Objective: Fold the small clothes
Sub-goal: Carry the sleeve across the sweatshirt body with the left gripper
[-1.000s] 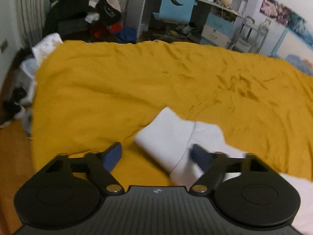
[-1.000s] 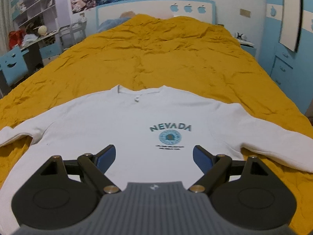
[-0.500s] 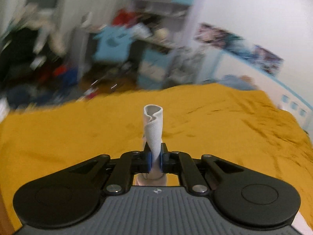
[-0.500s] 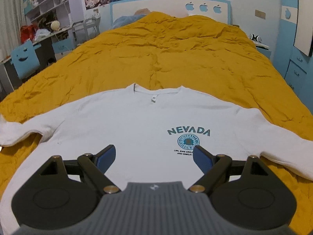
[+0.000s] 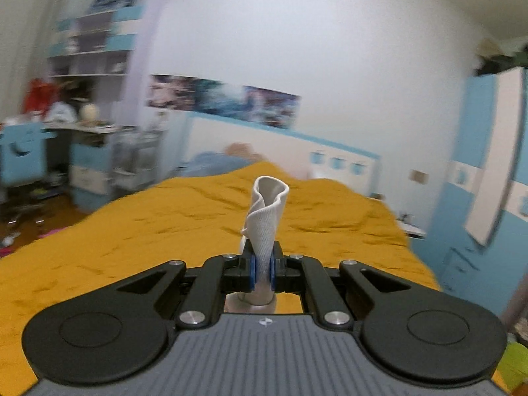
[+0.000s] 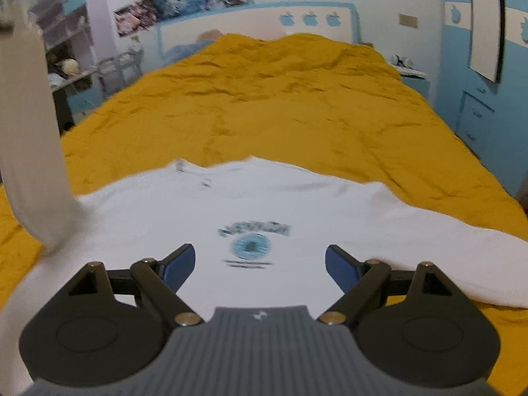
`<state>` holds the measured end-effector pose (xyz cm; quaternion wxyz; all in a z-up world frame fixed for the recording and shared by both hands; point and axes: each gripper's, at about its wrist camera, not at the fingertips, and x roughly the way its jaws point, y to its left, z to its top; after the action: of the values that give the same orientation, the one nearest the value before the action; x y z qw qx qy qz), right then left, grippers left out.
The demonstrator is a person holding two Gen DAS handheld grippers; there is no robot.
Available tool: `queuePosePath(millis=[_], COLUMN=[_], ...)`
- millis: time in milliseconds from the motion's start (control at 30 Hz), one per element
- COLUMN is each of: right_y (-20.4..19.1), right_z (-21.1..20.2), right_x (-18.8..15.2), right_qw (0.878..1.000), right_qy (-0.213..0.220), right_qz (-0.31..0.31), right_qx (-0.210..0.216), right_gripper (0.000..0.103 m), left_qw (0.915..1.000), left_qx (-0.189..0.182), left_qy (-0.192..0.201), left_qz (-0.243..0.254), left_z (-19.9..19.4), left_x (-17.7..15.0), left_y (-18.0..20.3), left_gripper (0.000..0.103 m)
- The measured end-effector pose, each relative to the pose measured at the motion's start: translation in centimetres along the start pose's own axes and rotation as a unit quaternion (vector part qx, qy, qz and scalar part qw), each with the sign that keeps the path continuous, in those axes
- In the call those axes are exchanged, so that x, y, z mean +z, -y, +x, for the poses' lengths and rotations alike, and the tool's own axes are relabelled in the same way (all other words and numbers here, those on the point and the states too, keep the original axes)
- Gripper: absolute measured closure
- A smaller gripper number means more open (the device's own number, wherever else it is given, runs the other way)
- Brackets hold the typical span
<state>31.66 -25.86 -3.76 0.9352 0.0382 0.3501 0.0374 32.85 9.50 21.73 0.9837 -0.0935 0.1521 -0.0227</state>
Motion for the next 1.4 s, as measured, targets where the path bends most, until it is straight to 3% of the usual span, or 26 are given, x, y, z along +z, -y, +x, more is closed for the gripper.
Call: queuePosePath(millis=[133, 267, 333, 500, 633, 700, 767, 833, 900, 967, 1000, 1133, 1200, 1300, 1367, 1400], right_y=[2.7, 4.8, 5.8, 6.7, 7.1, 7.2, 7.1, 6.9, 6.8, 7.0, 7.1, 7.7, 8.0, 8.4, 8.0, 7.7], right_z=[0.5, 1.1, 1.8, 3.1, 3.8, 4.1, 4.4, 4.5, 4.7, 5.1, 5.5, 7.8, 9.0, 11.0, 12.2, 12.7], right_x=[-0.2, -0.4, -0.6, -1.0, -1.5, -1.6, -1.5, -1.4, -1.4, -1.4, -1.5, -2.0, -2.1, -2.3, -2.1, -1.9], right_qw=[1.000, 0.999, 0.998, 0.997, 0.995, 0.993, 0.992, 0.991, 0.990, 0.986, 0.983, 0.969, 0.963, 0.952, 0.951, 0.954], right_qy=[-0.006, 0.001, -0.003, -0.015, -0.014, -0.017, -0.019, -0.018, -0.019, -0.025, -0.032, -0.061, -0.075, -0.095, -0.100, -0.102], right_qz=[0.018, 0.040, 0.058, 0.082, 0.098, 0.112, 0.123, 0.128, 0.137, 0.154, 0.167, 0.222, 0.244, 0.274, 0.272, 0.265], right_qx=[-0.006, -0.010, -0.009, -0.005, 0.004, 0.011, 0.022, 0.032, 0.042, 0.055, 0.064, 0.087, 0.087, 0.100, 0.104, 0.099], right_gripper=[0.022, 0.043, 0.053, 0.053, 0.058, 0.059, 0.059, 0.059, 0.059, 0.059, 0.059, 0.061, 0.066, 0.085, 0.095, 0.103], left_qw=[0.9983, 0.9881, 0.9795, 0.9500, 0.9309, 0.9156, 0.9027, 0.8962, 0.8940, 0.8977, 0.9035, 0.9412, 0.9541, 0.9615, 0.9623, 0.9612], left_qx=[-0.044, -0.090, -0.106, -0.131, -0.158, -0.181, -0.211, -0.234, -0.257, -0.257, -0.249, -0.171, -0.113, -0.034, 0.000, 0.019], left_qy=[-0.039, -0.120, -0.166, -0.278, -0.323, -0.352, -0.370, -0.372, -0.359, -0.346, -0.335, -0.282, -0.267, -0.263, -0.263, -0.267], left_qz=[0.000, -0.032, -0.044, -0.055, -0.064, -0.069, -0.063, -0.061, -0.079, -0.094, -0.096, -0.075, -0.075, -0.073, -0.069, -0.067], left_z=[2.9, 7.5, 9.1, 12.7, 14.4, 14.9, 15.0, 14.2, 13.6, 13.5, 13.3, 12.5, 12.9, 13.4, 13.9, 14.3], left_x=[-2.8, -8.8, -12.4, -22.5, -27.3, -28.8, -29.8, -30.1, -29.4, -28.5, -28.0, -26.1, -25.7, -25.8, -26.1, -26.4], left_y=[3.6, 5.9, 6.7, 8.6, 9.9, 10.4, 10.8, 10.5, 9.0, 7.1, 6.0, 0.3, -3.2, -7.2, -8.8, -9.4], left_gripper=[0.095, 0.095, 0.095, 0.095, 0.092, 0.085, 0.069, 0.045, 0.038, 0.033, 0.033, 0.033, 0.033, 0.035, 0.037, 0.043])
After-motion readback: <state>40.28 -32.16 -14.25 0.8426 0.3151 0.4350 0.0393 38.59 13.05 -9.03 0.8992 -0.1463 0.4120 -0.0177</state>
